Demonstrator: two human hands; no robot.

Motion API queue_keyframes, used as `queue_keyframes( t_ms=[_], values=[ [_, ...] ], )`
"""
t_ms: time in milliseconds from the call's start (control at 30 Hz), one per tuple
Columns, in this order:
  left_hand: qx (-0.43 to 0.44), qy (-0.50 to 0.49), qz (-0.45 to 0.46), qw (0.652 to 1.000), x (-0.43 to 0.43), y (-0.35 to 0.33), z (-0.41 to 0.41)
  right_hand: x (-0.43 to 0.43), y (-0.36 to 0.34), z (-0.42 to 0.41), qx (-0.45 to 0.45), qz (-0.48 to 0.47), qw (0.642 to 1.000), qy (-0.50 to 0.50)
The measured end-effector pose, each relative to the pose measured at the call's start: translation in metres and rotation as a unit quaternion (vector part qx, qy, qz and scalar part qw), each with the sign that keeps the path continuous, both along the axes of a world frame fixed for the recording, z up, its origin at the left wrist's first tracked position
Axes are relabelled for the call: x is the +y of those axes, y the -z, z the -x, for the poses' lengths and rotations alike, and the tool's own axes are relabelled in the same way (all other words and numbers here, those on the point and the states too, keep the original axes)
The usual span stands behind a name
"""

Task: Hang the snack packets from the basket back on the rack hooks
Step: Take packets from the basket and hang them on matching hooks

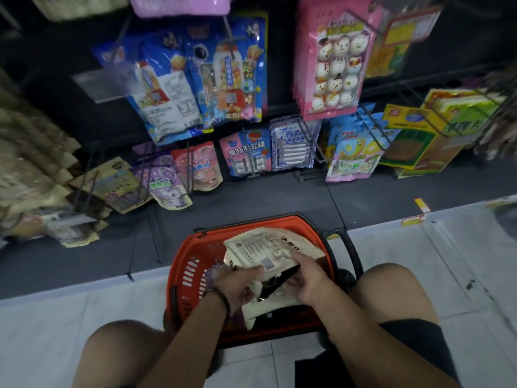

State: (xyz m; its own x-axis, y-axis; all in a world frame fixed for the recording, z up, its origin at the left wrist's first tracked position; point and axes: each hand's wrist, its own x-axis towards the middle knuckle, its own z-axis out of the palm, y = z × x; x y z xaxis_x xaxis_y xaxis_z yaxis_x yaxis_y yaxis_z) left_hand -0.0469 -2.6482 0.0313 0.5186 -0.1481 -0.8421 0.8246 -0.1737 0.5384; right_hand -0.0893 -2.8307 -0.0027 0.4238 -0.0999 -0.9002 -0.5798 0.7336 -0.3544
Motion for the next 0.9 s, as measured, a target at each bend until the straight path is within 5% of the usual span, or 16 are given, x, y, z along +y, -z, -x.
queue_keyframes(
  t_ms=[200, 367, 533, 633, 900],
  values=[
    [-0.094, 0.001, 0.07, 0.993, 0.01, -0.058, 0.048, -0.005, -0.068, 0.014, -0.115, 0.032, 0.993, 0.017],
    [-0.157, 0.084, 0.087, 0.98, 0.032, -0.119, 0.049, -0.016, -0.159, 0.009, -0.263, 0.161, 0.947, -0.091],
    [-0.33, -0.09, 0.028, 0.939, 0.057, -0.187, 0.023, -0.011, -0.249, -0.002, -0.364, 0.254, 0.88, -0.169],
    [-0.429, -0.055, 0.032, 0.901, 0.06, -0.234, 0.006, -0.006, -0.287, -0.009, -0.391, 0.275, 0.855, -0.203],
    [-0.495, -0.103, 0.104, 0.857, 0.056, -0.33, -0.026, 0.007, -0.379, -0.035, -0.447, 0.323, 0.795, -0.252]
  ],
)
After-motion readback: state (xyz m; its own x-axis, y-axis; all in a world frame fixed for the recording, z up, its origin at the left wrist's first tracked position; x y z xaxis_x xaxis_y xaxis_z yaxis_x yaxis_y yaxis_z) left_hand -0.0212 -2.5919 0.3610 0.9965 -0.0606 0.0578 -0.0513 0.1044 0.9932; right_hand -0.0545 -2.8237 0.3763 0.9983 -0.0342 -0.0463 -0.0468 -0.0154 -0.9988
